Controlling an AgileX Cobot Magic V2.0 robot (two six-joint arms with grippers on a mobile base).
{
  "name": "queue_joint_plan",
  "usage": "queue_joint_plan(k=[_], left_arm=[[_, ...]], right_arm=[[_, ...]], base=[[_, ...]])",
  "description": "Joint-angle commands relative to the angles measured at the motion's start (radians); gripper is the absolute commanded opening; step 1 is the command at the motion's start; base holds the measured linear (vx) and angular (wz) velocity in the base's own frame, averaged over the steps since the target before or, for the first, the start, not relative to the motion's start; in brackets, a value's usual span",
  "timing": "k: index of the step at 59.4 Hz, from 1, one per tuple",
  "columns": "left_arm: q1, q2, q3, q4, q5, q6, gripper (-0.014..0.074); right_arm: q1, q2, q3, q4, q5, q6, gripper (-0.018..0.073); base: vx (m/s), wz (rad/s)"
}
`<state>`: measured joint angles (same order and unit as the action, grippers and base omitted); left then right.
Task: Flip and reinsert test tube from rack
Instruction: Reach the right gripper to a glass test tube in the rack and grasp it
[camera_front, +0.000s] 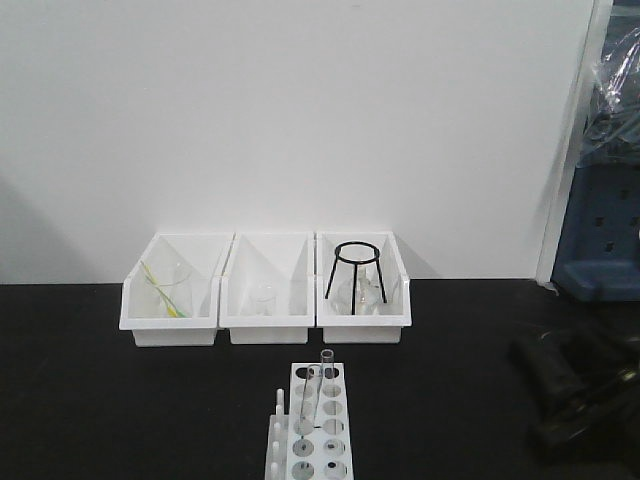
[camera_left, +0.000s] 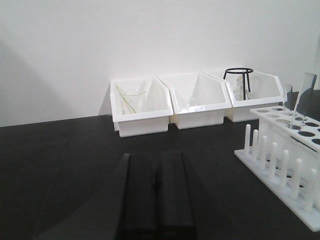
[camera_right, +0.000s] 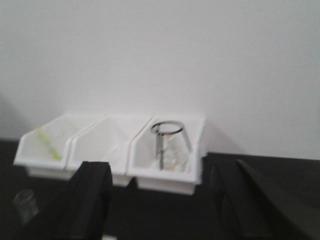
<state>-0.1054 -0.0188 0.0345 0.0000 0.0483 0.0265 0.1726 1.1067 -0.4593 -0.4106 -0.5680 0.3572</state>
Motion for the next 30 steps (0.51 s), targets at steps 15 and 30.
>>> queue_joint_plan(k=[15,30], left_arm=[[0.000,-0.008,-0.006,0.000,-0.081,-0.002,-0.0006],[0.000,-0.008,-0.006,0.000,-0.081,-0.002,-0.0006]], right_arm=[[0.183,0.401,-0.110,-0.139,-0.415,-0.031,0.0456],[0.183,0.580,-0.258,-0.146,-0.473,-0.027,0.0456]], base=[[0.00,0.00],[0.00,0.00]])
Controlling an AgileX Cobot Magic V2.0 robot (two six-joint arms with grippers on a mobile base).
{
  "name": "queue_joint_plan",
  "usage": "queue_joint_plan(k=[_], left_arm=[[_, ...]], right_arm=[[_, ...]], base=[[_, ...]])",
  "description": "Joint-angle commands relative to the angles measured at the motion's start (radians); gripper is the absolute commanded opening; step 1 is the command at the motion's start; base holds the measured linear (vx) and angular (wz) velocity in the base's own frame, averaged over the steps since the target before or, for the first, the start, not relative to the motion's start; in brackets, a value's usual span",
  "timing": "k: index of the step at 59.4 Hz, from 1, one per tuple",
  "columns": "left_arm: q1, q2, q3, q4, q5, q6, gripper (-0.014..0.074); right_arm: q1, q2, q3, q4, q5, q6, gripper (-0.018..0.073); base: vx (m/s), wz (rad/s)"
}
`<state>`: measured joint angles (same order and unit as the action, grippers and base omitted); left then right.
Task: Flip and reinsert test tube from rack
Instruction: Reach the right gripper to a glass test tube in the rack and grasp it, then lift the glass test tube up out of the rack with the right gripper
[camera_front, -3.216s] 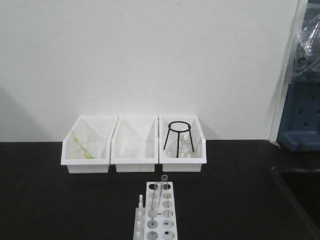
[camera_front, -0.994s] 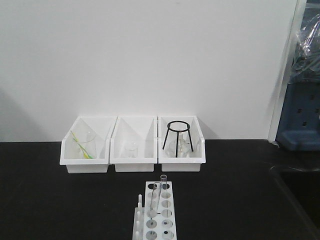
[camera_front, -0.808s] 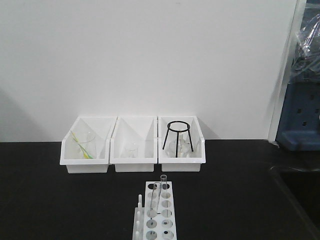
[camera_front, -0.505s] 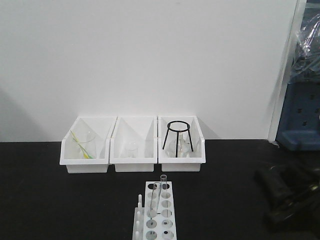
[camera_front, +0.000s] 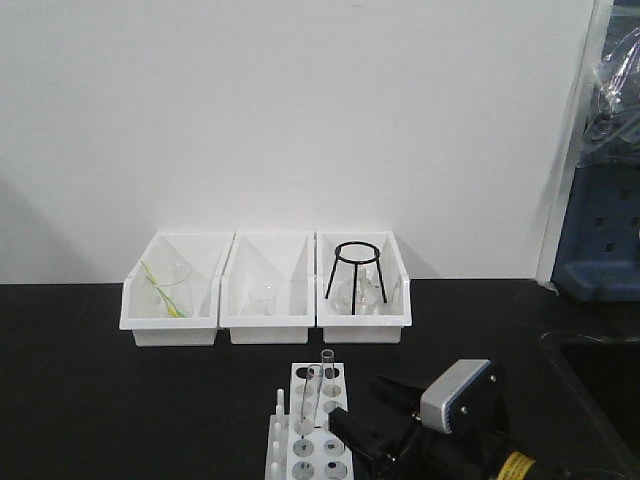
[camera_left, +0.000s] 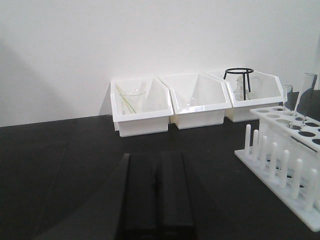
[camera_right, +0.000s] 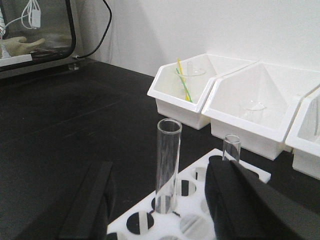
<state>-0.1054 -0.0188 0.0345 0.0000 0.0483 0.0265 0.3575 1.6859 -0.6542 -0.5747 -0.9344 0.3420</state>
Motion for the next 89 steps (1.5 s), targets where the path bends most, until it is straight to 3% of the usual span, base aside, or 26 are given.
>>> queue_joint_plan(k=[1,14,45,53,68,89], left_arm=[[0.000,-0.008,-0.006,0.000,-0.081,-0.002,-0.0006],[0.000,-0.008,-0.006,0.000,-0.081,-0.002,-0.0006],[0.000,-0.008,-0.006,0.000,-0.081,-0.002,-0.0006],[0.000,-0.008,-0.006,0.000,-0.081,-0.002,-0.0006],[0.000,-0.008,-0.006,0.000,-0.081,-0.002,-0.0006],[0.000,-0.008,-0.006,0.000,-0.081,-0.002,-0.0006]], right_arm=[[-0.002,0.012,-0.073,0.017,-0.113,-0.012,0.0456],[0.003,0.131,-0.184,-0.041,-0.156,0.038,0.0456],[0.043,0.294,-0.319,-0.058,-0.182,0.041,0.0442],[0.043,0.294,-0.319,-0.030,-0.183,0.041,0.0335],[0.043,0.294,-0.319,-0.012,-0.183,0.041,-0.0017],[0.043,0.208,-0.322,-0.007,-0.127,0.065,-0.0013]], base=[[0.00,0.00],[0.00,0.00],[0.00,0.00],[0.00,0.00],[0.00,0.00],[0.00,0.00]])
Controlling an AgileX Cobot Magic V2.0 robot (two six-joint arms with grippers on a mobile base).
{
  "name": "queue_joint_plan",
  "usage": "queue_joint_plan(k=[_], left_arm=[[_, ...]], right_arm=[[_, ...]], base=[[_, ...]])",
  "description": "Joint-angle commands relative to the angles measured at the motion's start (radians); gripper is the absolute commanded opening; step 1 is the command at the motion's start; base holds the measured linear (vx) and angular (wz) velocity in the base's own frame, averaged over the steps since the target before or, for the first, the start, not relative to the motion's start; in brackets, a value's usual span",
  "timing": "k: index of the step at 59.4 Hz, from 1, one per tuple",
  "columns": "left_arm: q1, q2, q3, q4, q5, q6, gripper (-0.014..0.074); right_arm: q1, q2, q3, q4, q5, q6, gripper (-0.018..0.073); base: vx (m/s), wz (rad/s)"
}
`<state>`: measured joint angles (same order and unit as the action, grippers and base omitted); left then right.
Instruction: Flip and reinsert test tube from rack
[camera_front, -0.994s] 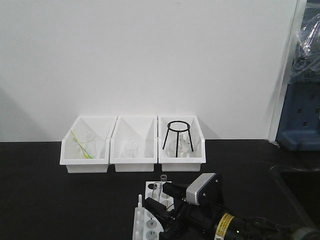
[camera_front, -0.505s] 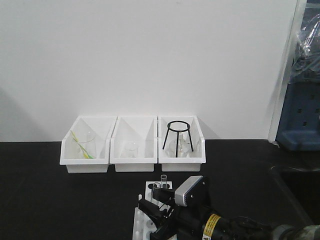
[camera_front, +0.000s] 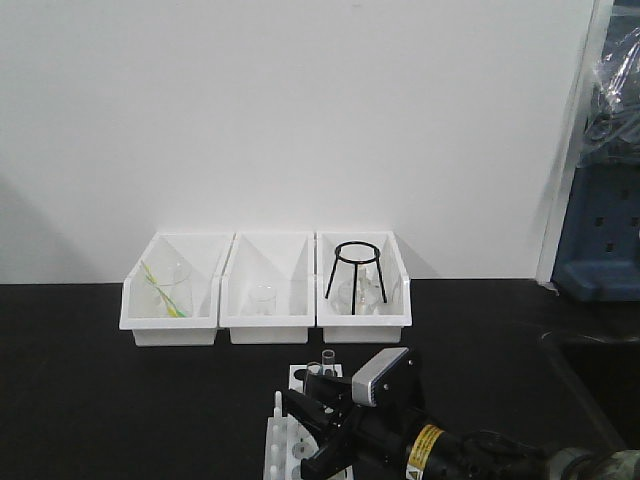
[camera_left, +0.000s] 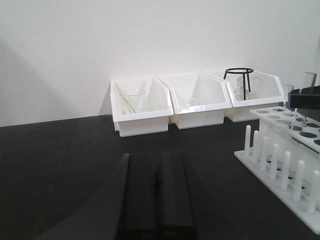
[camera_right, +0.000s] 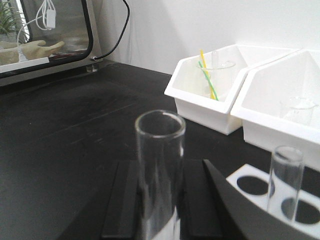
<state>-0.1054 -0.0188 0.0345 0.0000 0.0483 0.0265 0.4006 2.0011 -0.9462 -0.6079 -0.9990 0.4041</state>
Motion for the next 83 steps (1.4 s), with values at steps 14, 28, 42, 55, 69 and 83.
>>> queue_joint_plan(k=[14,28,42,55,69,83], left_arm=[[0.000,-0.008,-0.006,0.000,-0.081,-0.002,-0.0006],[0.000,-0.008,-0.006,0.000,-0.081,-0.002,-0.0006],[0.000,-0.008,-0.006,0.000,-0.081,-0.002,-0.0006],[0.000,-0.008,-0.006,0.000,-0.081,-0.002,-0.0006],[0.000,-0.008,-0.006,0.000,-0.081,-0.002,-0.0006],[0.000,-0.008,-0.006,0.000,-0.081,-0.002,-0.0006]], right_arm=[[0.000,-0.269,-0.128,0.007,0.101,0.121,-0.0013],[-0.001,-0.383,-0.272,-0.215,0.350,0.041,-0.0013],[0.000,-0.438,-0.315,-0.918,0.638,-0.461,-0.0011],[0.000,-0.443,-0.317,-0.818,0.651,-0.324,-0.0011],[-0.001,-0.460,-0.317,-0.037,0.675,0.215,-0.0011],[-0.001,-0.448,-0.299,0.057,0.653,0.231,-0.0011]], base=[[0.00,0.00],[0.00,0.00],[0.00,0.00],[0.00,0.00],[0.00,0.00],[0.00,0.00]])
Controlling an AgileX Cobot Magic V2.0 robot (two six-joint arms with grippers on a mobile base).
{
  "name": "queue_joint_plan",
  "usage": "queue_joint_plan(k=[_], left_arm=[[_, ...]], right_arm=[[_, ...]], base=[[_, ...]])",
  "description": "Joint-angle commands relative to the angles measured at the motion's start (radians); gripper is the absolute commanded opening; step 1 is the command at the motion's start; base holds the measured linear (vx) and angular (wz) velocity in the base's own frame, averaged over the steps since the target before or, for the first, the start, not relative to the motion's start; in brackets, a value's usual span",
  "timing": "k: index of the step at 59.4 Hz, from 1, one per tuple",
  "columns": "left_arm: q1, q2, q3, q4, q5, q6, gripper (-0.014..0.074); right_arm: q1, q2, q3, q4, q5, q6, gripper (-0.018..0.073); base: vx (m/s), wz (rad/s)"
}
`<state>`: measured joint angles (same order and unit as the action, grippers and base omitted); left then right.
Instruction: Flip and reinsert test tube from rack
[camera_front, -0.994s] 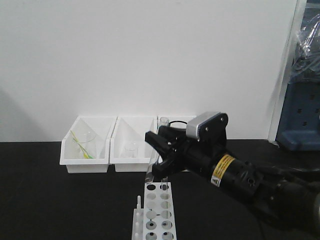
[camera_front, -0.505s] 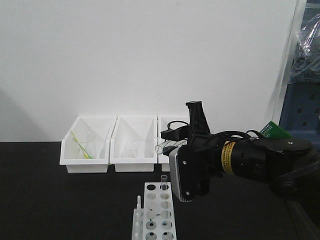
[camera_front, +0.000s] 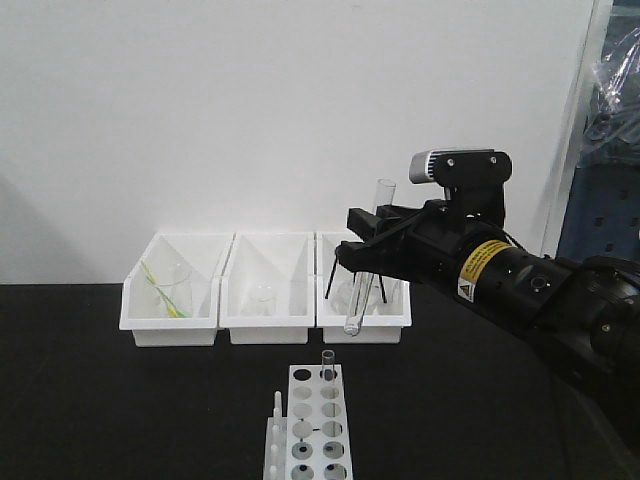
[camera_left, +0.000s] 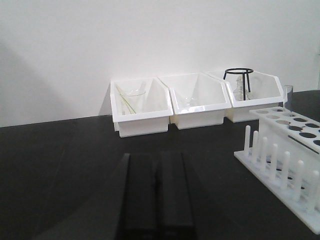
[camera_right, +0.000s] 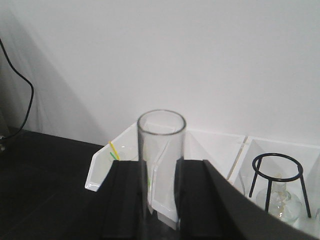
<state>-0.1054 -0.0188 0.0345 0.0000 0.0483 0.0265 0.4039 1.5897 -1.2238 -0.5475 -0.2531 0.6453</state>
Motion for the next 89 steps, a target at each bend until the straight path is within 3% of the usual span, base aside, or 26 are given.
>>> queue_joint_plan(k=[1,10,26,89], left_arm=[[0.000,-0.008,-0.006,0.000,-0.081,-0.002,-0.0006],[0.000,-0.008,-0.006,0.000,-0.081,-0.002,-0.0006],[0.000,-0.008,-0.006,0.000,-0.081,-0.002,-0.0006],[0.000,-0.008,-0.006,0.000,-0.081,-0.002,-0.0006]], right_arm=[[-0.005,-0.036,-0.011,-0.017,-0.106,-0.014,-0.0011],[-0.005,-0.012,0.119,-0.111,-0.343,-0.028,-0.0011],[-0.004,0.067,0.191,-0.156,-0.593,-0.099,-0.0011],[-0.004,0.310,0.191,-0.276,-0.604,-0.099,-0.0002]], base=[[0.00,0.00],[0.00,0.00],[0.00,0.00],[0.00,0.00]])
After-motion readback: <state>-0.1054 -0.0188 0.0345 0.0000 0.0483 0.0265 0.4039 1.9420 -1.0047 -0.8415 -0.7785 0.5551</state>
